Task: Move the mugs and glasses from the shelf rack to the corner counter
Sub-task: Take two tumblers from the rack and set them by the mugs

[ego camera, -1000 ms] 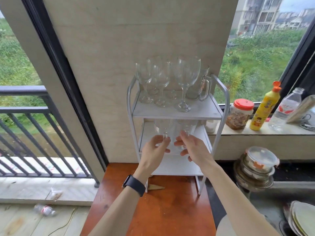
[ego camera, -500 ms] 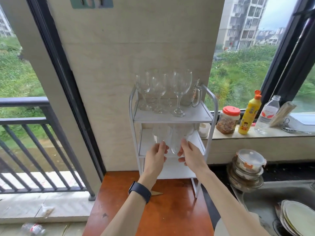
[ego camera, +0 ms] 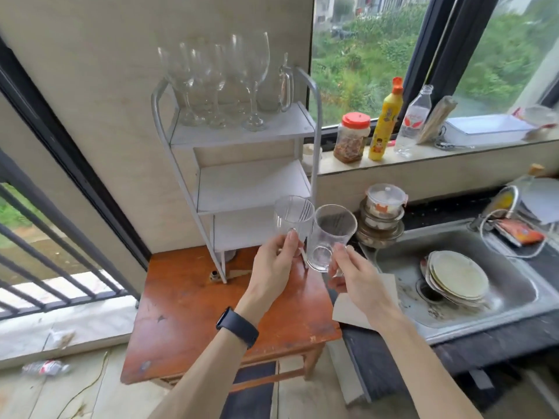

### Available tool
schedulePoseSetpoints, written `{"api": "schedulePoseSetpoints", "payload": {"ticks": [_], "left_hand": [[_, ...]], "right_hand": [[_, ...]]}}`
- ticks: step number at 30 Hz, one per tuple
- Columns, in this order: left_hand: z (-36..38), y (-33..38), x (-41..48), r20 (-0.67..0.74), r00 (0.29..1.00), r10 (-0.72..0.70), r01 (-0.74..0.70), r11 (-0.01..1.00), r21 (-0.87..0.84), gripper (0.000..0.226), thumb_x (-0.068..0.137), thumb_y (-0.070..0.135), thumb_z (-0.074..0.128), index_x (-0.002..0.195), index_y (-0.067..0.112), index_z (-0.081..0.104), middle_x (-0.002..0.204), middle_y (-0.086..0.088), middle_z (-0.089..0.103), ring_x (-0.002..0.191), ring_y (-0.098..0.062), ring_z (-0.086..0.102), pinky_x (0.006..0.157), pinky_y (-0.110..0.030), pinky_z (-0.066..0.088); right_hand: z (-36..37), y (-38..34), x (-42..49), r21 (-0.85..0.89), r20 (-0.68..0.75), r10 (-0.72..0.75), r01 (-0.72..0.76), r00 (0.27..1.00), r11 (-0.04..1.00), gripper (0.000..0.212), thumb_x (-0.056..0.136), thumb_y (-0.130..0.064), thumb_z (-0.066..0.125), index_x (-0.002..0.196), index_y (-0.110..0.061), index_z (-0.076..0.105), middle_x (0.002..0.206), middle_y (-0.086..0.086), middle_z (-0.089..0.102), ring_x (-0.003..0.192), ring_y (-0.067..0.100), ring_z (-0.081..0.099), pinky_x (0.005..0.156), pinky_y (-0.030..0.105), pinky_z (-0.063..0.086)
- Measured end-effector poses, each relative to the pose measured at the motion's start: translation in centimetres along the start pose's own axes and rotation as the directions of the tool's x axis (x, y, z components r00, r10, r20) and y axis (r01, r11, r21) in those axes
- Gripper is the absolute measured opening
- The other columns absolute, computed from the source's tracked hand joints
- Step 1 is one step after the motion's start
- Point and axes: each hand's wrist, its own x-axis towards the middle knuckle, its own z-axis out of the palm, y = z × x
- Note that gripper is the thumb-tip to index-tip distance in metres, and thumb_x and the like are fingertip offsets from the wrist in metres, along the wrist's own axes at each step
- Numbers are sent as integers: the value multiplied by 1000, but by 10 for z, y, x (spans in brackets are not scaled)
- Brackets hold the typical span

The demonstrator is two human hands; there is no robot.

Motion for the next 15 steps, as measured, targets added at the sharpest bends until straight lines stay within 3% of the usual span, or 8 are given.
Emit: {"api": "schedulePoseSetpoints", "payload": {"ticks": [3, 7, 11, 15], "left_hand": [[48, 7, -11, 116, 993, 16, -16, 1000, -2, 38, 102, 42, 46, 91, 14, 69, 87, -6, 72, 65, -3, 59, 62, -15, 47], [123, 25, -29, 274, 961, 37, -14, 996, -87, 36, 102, 38, 49, 91, 10, 68, 84, -4, 69, 66, -6, 58, 68, -23, 48], [229, 57, -68, 471, 876, 101, -59, 993, -104, 32, 101, 44, 50, 83, 24, 67, 78, 11, 68, 65, -8, 61, 71, -31, 51], [341, 106, -138, 590, 793, 148, -22, 976, -214, 31, 102, 33, 52, 82, 16, 67, 78, 6, 66, 66, -7, 58, 69, -27, 50]], "right_hand": [[-46, 25, -30, 0, -119, 51, -51, 992, 999, 45, 102, -49, 43, 73, -17, 54, 75, 2, 58, 66, 15, 59, 66, 29, 46], [-117, 48, -74, 14, -271, 103, -103, 957, 995, 44, 103, -45, 43, 74, -14, 54, 74, 2, 58, 63, 15, 60, 64, 29, 45], [-214, 64, -146, 31, -485, 123, -123, 866, 992, 47, 104, -42, 42, 72, -10, 52, 72, 2, 55, 65, 15, 57, 61, 22, 46], [-316, 81, -236, 28, -657, 139, -160, 741, 987, 52, 103, -47, 39, 74, -6, 51, 72, 3, 56, 65, 15, 61, 68, 30, 48]]}}
